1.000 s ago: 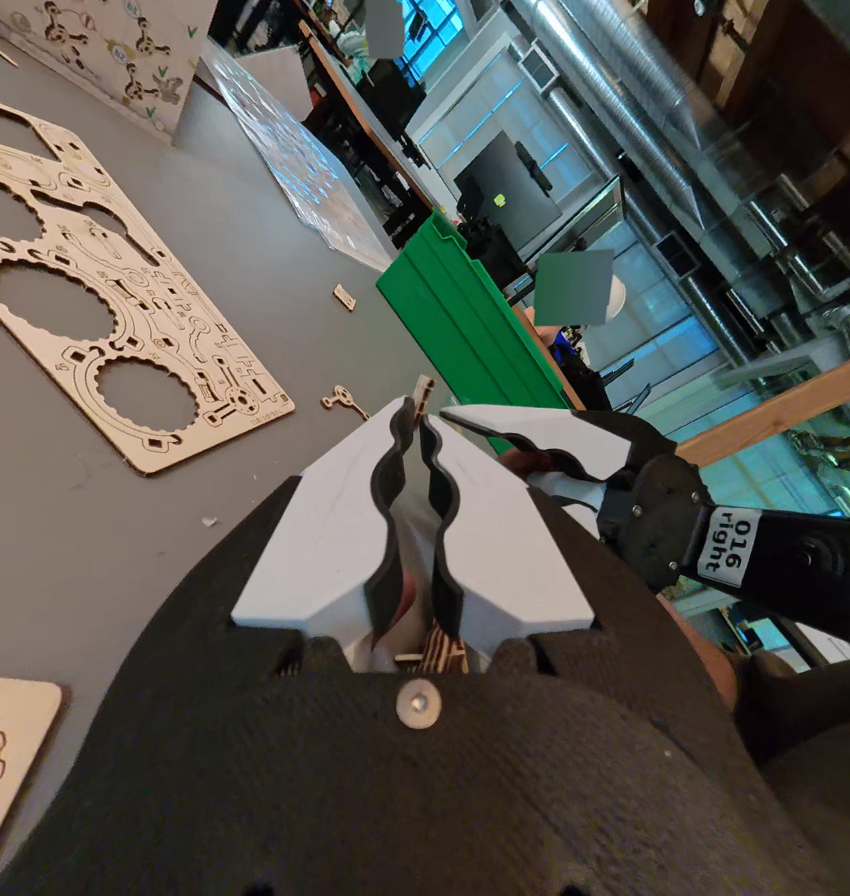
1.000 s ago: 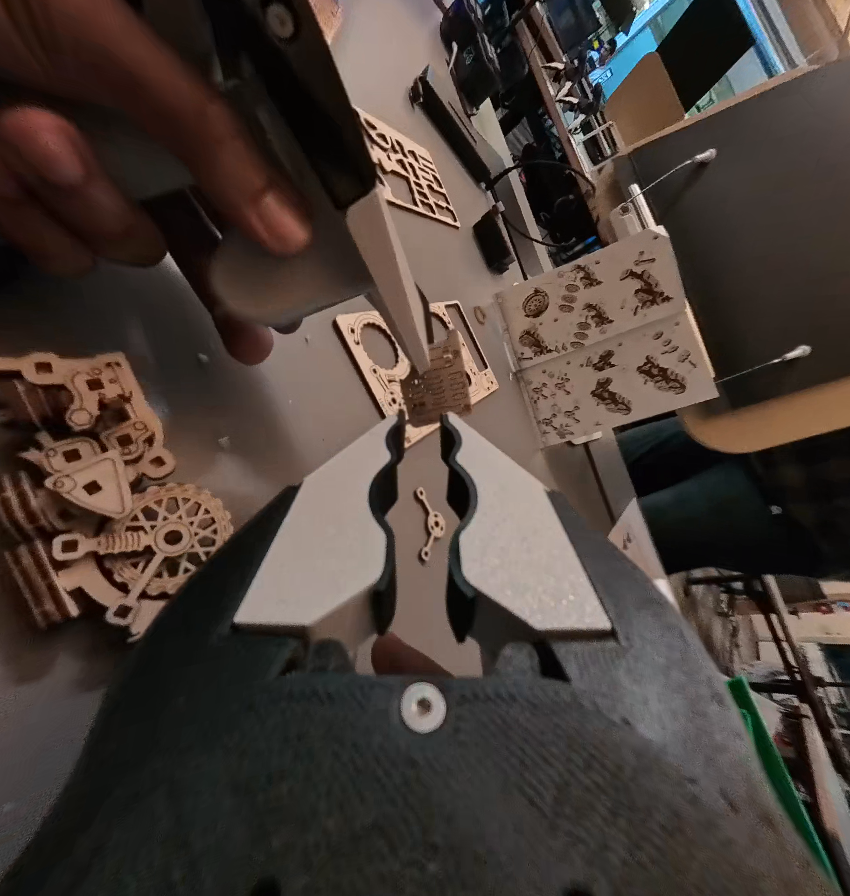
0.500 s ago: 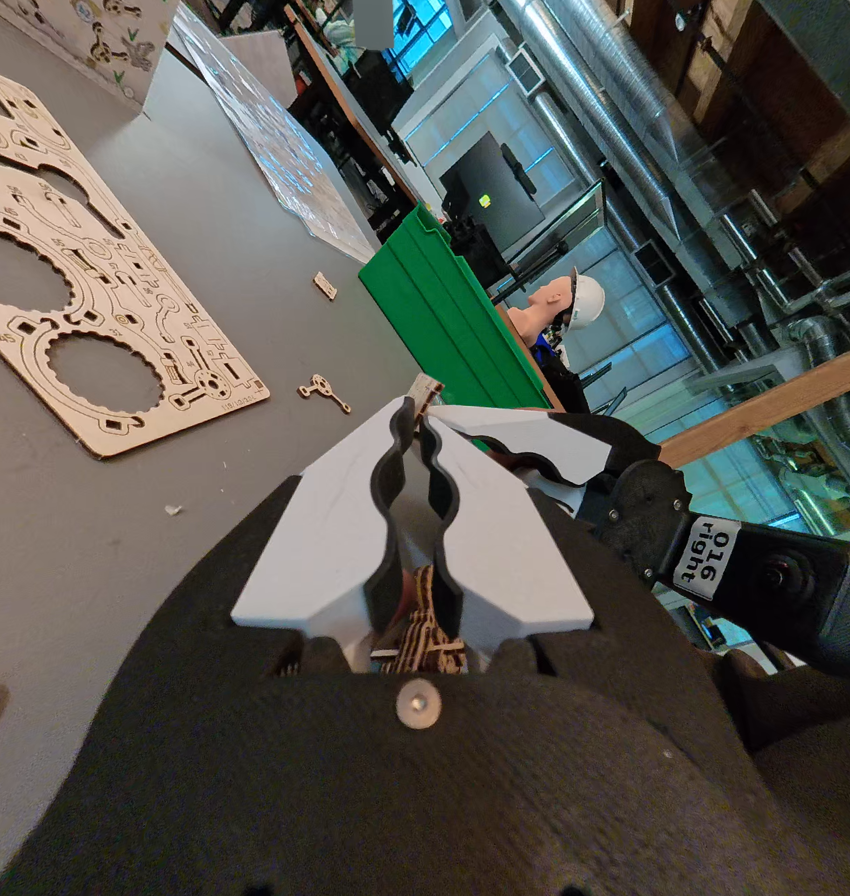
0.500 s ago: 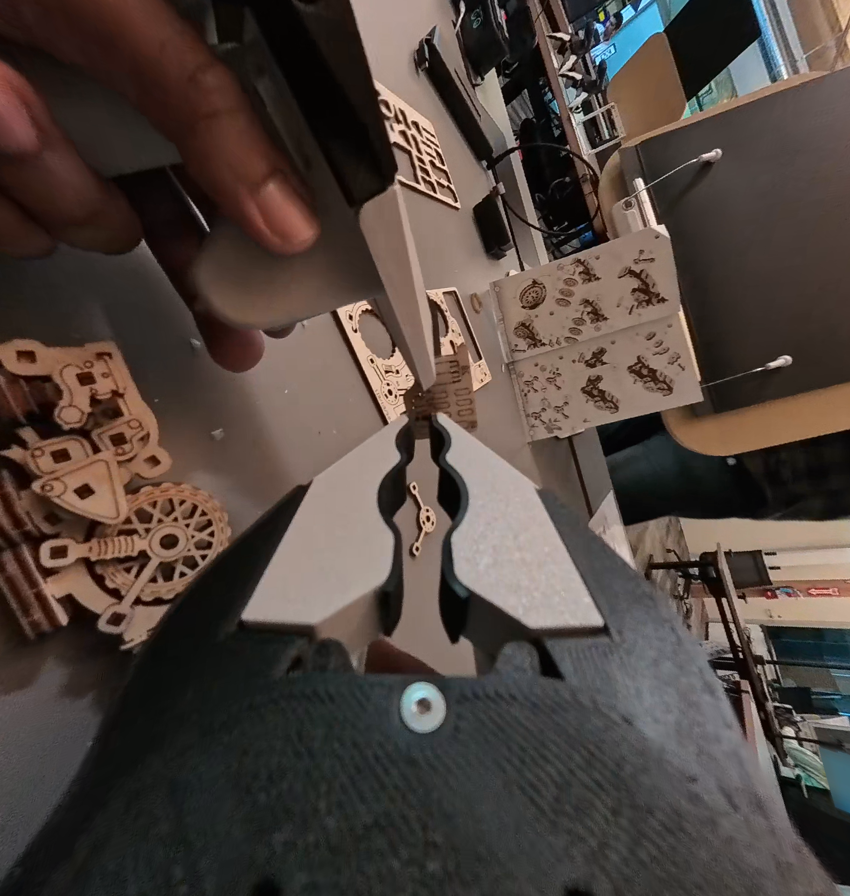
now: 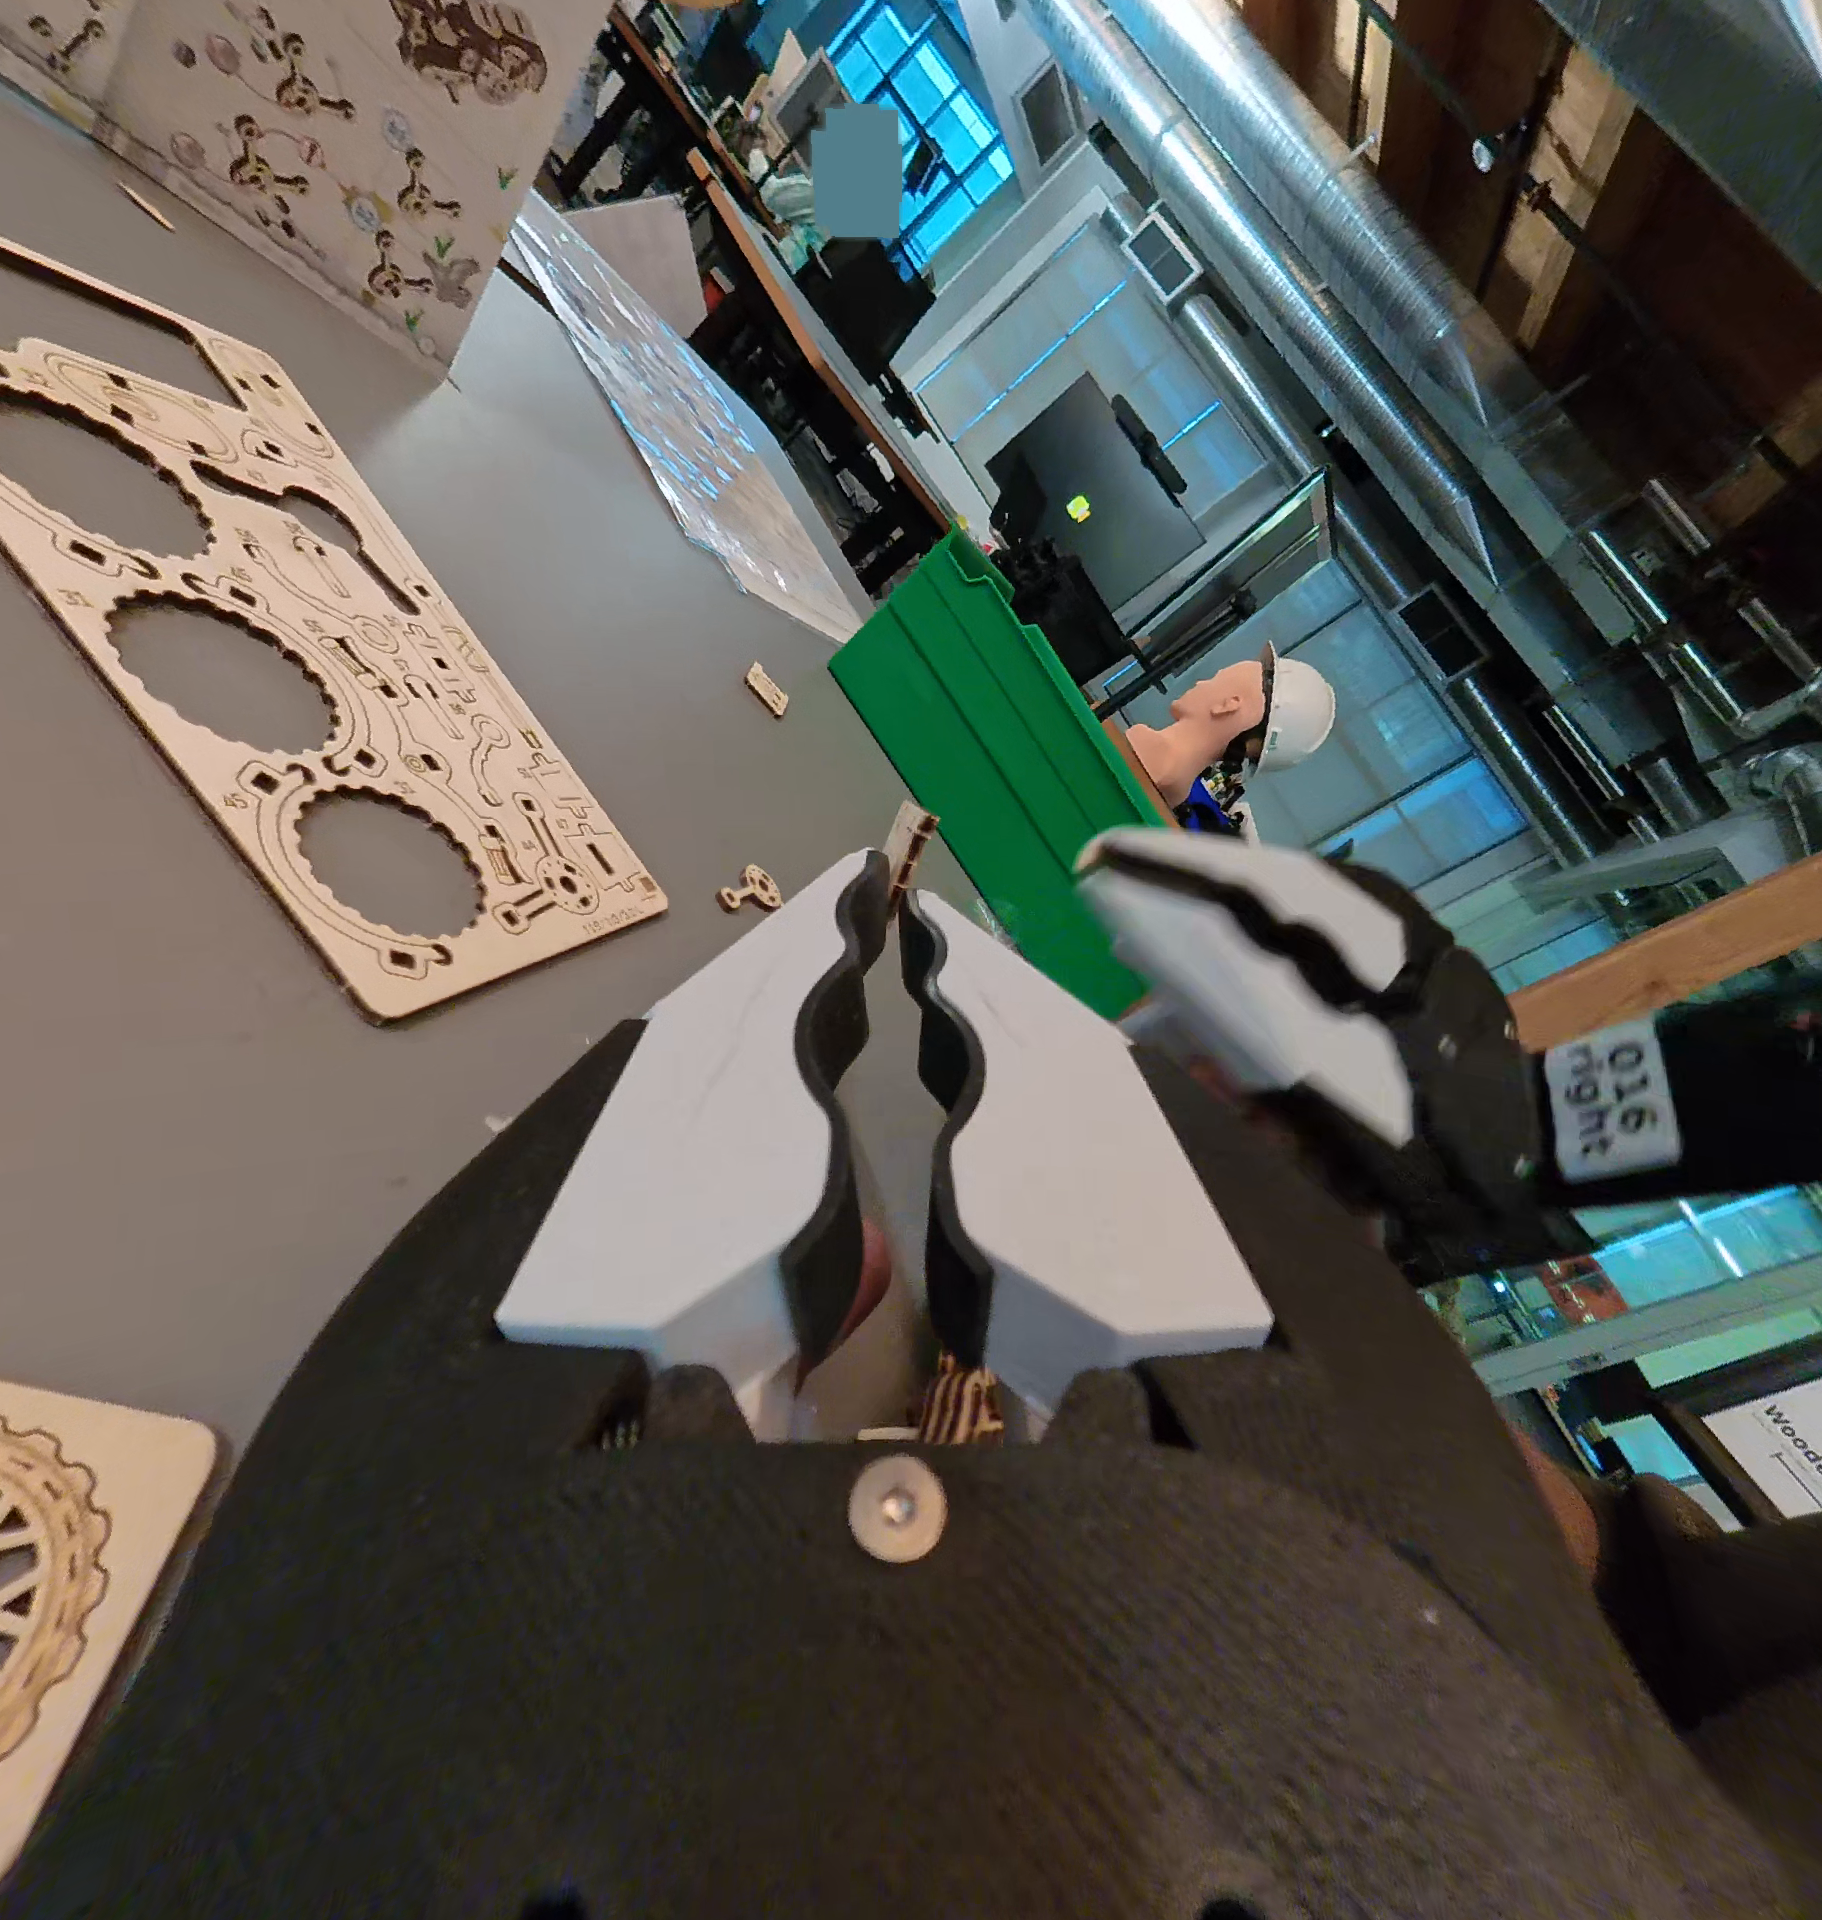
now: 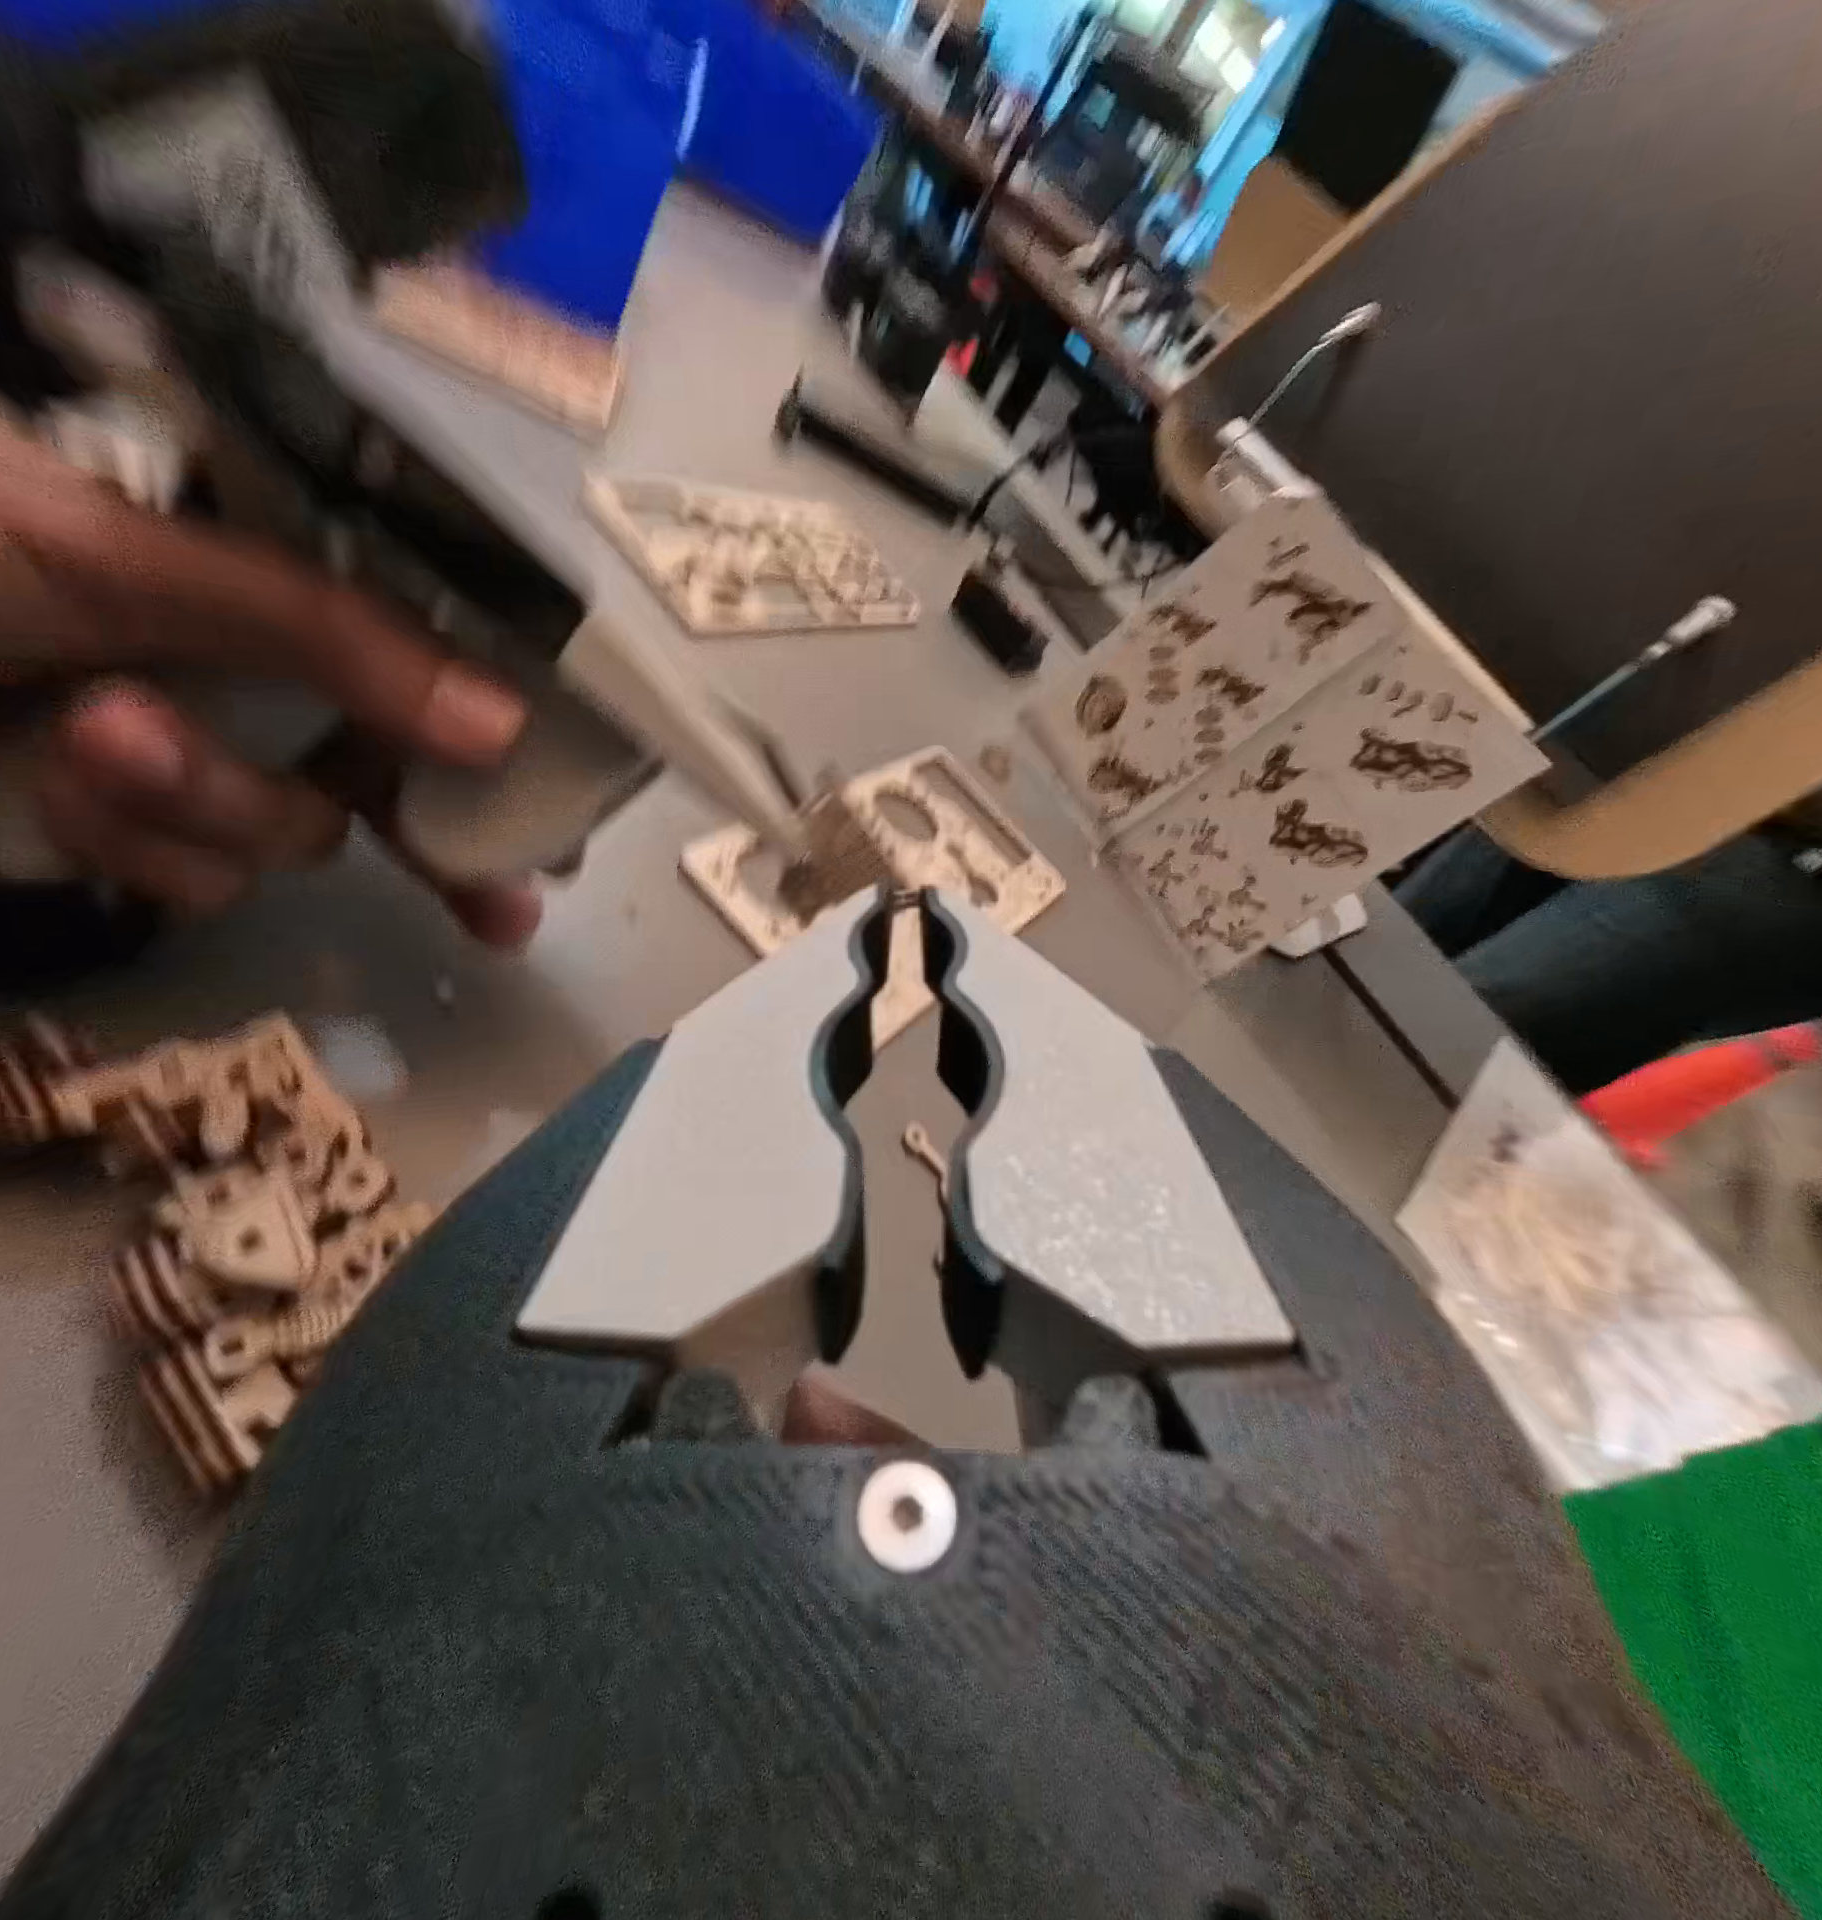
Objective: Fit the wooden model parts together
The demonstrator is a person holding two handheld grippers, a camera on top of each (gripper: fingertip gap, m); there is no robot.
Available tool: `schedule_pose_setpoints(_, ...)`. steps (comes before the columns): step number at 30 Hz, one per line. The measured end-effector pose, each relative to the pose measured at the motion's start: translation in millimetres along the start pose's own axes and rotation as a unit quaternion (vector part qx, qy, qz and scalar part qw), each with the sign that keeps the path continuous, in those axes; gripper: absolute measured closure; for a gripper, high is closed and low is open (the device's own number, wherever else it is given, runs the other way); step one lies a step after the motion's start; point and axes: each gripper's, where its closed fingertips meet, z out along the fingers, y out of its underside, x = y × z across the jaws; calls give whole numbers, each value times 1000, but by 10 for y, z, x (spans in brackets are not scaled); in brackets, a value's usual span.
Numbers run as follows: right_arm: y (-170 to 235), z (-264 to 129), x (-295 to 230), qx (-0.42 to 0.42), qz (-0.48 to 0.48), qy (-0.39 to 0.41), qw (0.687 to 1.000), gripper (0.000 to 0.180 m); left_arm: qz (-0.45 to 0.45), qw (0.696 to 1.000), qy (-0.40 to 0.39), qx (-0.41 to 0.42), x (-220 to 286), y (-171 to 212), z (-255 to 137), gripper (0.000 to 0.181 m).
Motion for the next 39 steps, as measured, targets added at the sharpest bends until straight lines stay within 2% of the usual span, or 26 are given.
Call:
schedule_pose_setpoints(3, -384, -210, 510, 105, 143, 18, 984, 177, -4, 1000, 0, 3, -20, -21, 0, 180)
schedule_pose_setpoints(5, -723, -390, 942, 175, 179, 38, 967, 177, -4, 1000, 1, 6, -23, -32, 5, 180)
schedule_pose_setpoints(11, -1930, -1070, 1924, 360, 157, 79, 916, 178, 17, 1000, 4, 7, 21, -39, 1, 179)
schedule_pose_setpoints(16, -2458, -1467, 2282, 429, 126, 116, 887, 177, 27, 1000, 5, 3, 35, -15, 4, 179)
schedule_pose_setpoints(23, -2596, -1716, 2345, 452, 121, 132, 874, 178, 32, 999, 6, -2, 48, 11, 15, 179)
schedule_pose_setpoints(32, -2559, -1732, 2284, 452, 132, 116, 874, 178, 31, 999, 4, -14, 34, 43, 29, 179)
schedule_pose_setpoints(37, -2412, -1714, 2035, 463, 219, 14, 859, 178, 26, 995, 15, -90, 37, 244, 92, 179)
schedule_pose_setpoints(39, -2253, -1656, 1862, 441, 241, -4, 865, 178, 27, 991, 14, -130, 21, 347, 110, 179)
